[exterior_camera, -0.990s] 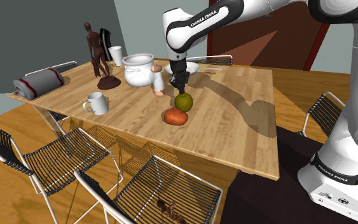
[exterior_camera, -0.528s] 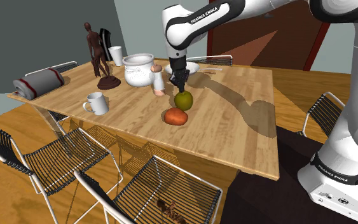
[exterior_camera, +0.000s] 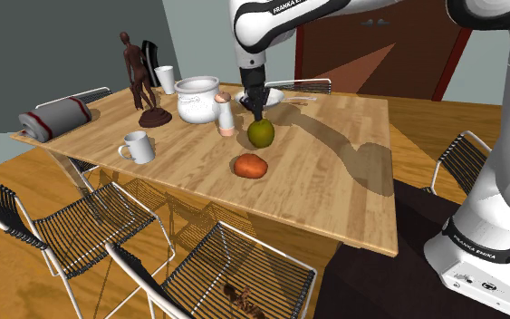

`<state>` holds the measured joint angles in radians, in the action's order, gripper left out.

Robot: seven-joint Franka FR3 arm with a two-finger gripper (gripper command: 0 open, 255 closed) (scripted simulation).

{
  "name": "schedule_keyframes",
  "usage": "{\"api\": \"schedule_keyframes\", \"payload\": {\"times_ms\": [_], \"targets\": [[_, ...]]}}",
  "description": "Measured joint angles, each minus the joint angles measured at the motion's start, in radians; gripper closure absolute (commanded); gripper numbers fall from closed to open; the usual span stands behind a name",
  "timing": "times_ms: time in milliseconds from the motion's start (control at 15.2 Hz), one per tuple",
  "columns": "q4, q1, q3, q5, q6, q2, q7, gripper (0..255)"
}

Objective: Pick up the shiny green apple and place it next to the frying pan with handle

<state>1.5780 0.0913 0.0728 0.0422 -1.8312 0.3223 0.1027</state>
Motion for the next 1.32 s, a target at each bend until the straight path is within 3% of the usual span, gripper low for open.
{"api": "schedule_keyframes", "payload": {"times_ms": [1320], "targets": [[-0.290, 0.004, 0.001, -0.001, 0.280, 0.010, -0.006, 255]]}}
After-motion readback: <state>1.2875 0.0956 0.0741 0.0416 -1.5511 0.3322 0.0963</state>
